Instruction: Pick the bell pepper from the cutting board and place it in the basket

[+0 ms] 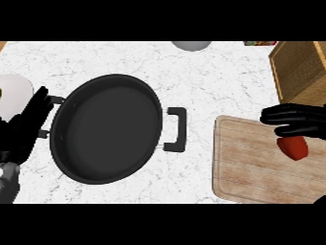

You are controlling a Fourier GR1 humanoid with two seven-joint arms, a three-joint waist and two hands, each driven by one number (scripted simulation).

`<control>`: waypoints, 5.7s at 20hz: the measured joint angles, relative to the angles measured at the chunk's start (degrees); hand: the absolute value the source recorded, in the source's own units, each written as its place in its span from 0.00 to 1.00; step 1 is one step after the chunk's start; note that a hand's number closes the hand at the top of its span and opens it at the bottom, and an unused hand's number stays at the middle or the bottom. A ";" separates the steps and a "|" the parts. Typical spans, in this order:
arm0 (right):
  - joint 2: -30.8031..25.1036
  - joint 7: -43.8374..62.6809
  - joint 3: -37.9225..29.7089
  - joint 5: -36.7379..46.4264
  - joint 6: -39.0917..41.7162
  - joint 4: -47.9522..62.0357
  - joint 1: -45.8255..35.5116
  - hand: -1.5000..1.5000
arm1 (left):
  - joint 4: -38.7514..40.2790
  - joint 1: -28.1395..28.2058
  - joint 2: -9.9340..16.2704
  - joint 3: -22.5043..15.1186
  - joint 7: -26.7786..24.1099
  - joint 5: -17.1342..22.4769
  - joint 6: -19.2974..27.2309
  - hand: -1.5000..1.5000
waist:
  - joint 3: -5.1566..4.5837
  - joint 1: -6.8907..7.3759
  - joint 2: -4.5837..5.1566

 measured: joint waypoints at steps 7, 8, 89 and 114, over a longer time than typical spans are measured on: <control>-12.63 12.04 -6.81 7.66 1.20 0.75 -9.33 0.00 | 2.59 -2.11 -0.63 0.26 0.01 -0.04 -1.21 0.50 | -0.13 0.57 0.12; -13.81 13.34 -7.38 7.74 2.19 2.37 -11.19 0.00 | 3.31 -2.58 -1.13 0.11 -0.28 -0.34 -1.26 0.50 | -0.12 0.84 0.20; 0.90 -27.99 10.11 44.46 -16.55 50.27 -6.11 0.00 | 3.95 -3.52 -9.61 11.31 3.02 -11.14 -10.44 0.50 | 0.09 1.18 0.13; 15.53 -1.32 8.16 55.57 -23.03 32.44 6.89 1.00 | 3.80 -0.84 -10.23 15.95 3.04 -12.93 -11.59 0.50 | -2.21 -3.20 -2.37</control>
